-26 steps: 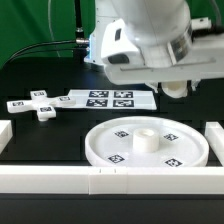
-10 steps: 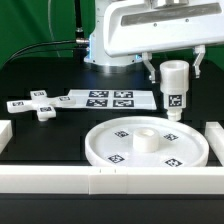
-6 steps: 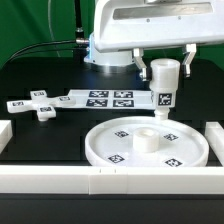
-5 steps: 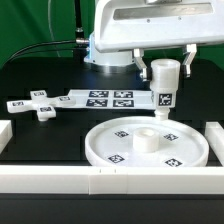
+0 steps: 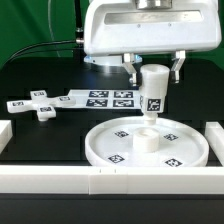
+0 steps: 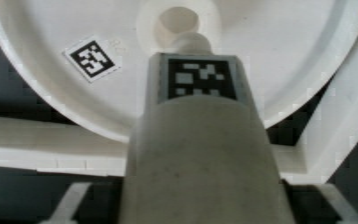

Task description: Assemble round table

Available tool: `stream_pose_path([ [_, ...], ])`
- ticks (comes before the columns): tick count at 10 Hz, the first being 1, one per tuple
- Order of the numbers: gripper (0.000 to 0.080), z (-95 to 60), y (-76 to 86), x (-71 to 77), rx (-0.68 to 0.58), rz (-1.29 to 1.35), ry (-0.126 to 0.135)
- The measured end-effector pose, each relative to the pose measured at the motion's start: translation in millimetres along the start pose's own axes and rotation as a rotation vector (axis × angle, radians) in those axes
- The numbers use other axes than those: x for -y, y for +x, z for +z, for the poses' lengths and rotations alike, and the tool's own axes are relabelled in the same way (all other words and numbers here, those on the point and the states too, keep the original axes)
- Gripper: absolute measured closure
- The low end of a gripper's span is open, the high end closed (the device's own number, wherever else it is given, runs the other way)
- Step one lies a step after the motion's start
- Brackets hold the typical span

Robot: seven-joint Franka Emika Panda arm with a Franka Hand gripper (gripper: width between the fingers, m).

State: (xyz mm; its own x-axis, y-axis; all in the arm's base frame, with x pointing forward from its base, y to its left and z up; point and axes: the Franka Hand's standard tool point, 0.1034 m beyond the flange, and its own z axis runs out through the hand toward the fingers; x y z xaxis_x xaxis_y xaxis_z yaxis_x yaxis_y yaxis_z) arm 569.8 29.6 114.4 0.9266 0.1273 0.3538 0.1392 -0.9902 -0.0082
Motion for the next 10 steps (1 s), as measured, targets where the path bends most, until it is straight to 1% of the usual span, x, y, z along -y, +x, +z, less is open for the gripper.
stream_pose_path([
  [3, 0.039, 1.6, -1.7, -0.1, 0.005, 0.001, 0.001],
  [4, 0.039, 5.3, -3.6, -2.4, 0.011, -0.012, 0.0],
  [6, 0.039, 7.2, -2.8, 2.4, 0.012, -0.018, 0.004],
  [7, 0.039, 9.9, -4.5, 2.6, 0.015, -0.018, 0.005],
  [8, 0.039, 13.9, -7.2, 2.4, 0.019, -0.018, 0.004],
  [10, 0.039, 15.8, -6.4, 1.0, 0.004, -0.017, -0.001],
])
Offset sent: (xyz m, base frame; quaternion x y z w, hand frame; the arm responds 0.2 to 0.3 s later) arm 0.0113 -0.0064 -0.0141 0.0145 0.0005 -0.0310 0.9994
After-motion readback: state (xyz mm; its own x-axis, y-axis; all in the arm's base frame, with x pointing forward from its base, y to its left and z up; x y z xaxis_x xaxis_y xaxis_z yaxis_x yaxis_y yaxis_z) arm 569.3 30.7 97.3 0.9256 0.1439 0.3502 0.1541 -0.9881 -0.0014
